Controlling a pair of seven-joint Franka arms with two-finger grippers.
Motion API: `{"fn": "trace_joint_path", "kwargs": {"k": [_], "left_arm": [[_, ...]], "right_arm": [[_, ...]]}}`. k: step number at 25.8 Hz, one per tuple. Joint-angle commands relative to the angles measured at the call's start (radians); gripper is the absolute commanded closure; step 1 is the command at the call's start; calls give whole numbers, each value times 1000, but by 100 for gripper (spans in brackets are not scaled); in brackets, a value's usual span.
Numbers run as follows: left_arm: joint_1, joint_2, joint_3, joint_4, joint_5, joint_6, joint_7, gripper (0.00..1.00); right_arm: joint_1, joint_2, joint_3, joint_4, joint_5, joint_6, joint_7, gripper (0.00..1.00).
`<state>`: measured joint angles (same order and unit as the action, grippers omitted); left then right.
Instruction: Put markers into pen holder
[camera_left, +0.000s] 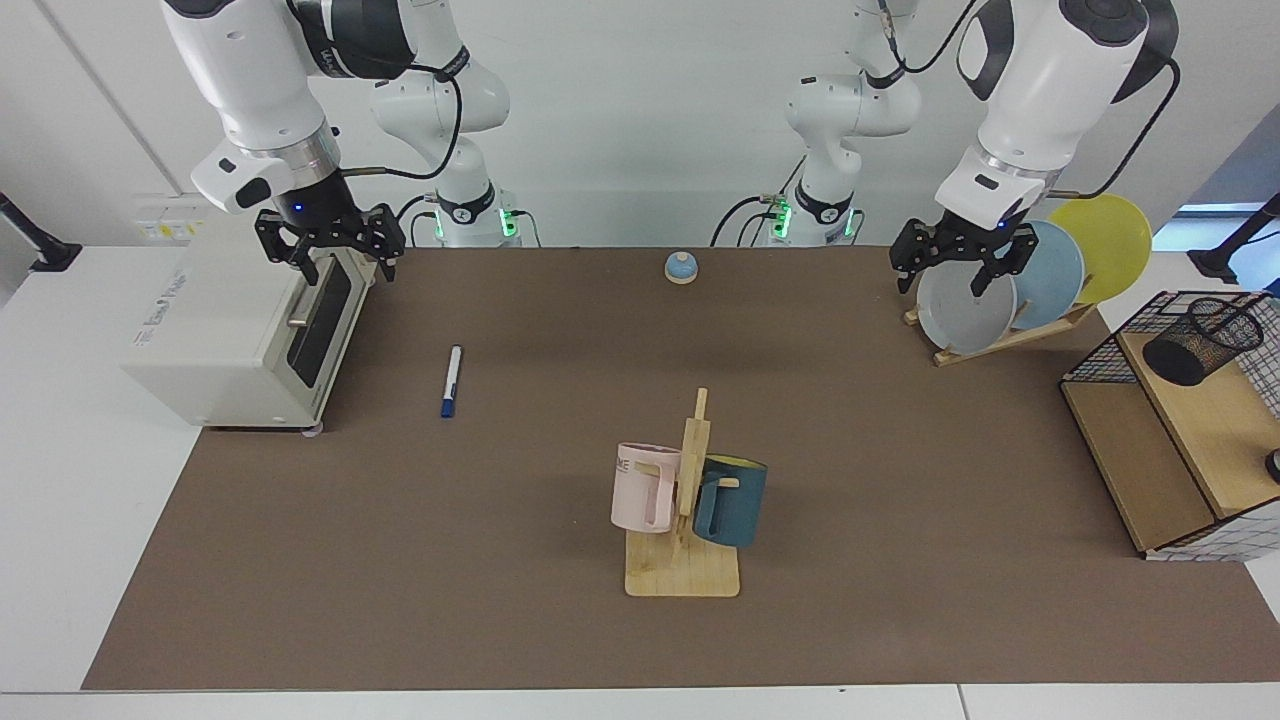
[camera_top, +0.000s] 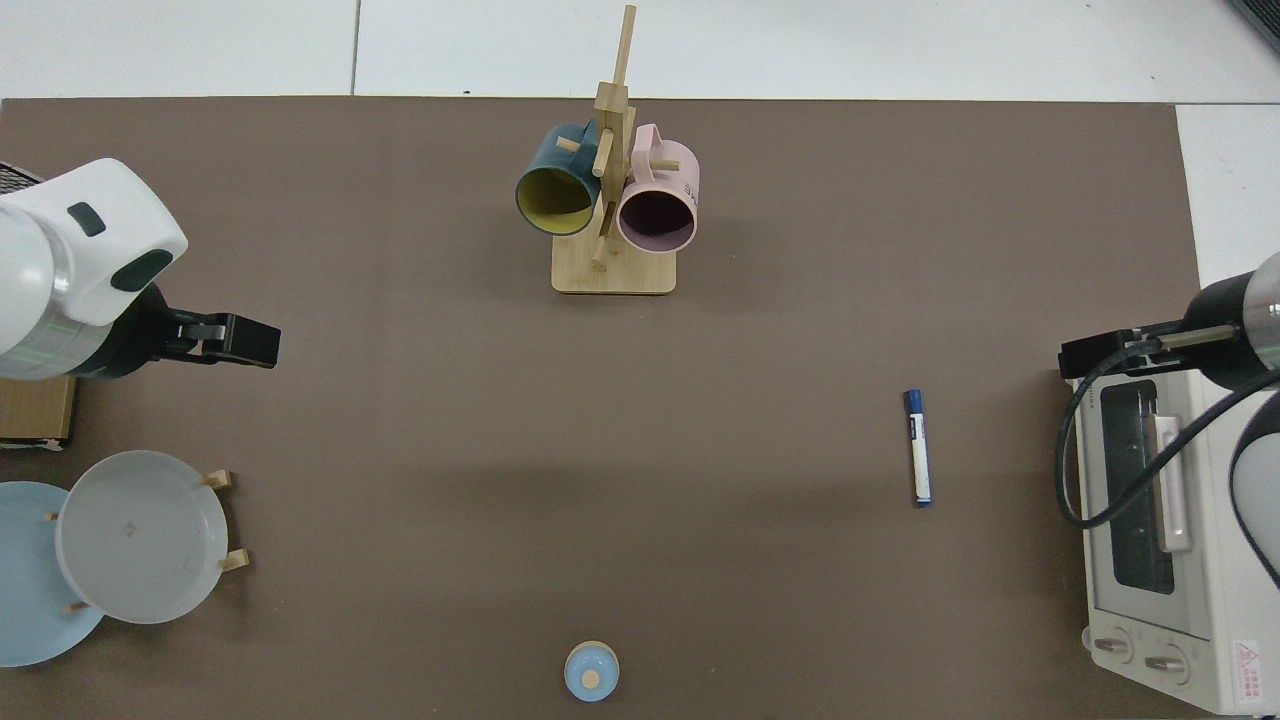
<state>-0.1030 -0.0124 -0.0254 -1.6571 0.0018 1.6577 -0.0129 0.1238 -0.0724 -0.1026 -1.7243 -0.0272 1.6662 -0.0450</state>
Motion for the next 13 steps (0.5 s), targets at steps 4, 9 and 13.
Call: {"fn": "trace_joint_path", "kwargs": {"k": [4,9,13], "left_arm": [[-12,-29,10,-33,-9,5,13,0],[-12,-29,10,-33,-9,4,13,0],[-12,-31,10,-33,-9,4,13,0]], "right_arm": [[-10,5,4,17,9,-29,14,0],[-10,5,3,18,9,-37,16,0],[-10,6,3,18,9,-25,16,0]]}}
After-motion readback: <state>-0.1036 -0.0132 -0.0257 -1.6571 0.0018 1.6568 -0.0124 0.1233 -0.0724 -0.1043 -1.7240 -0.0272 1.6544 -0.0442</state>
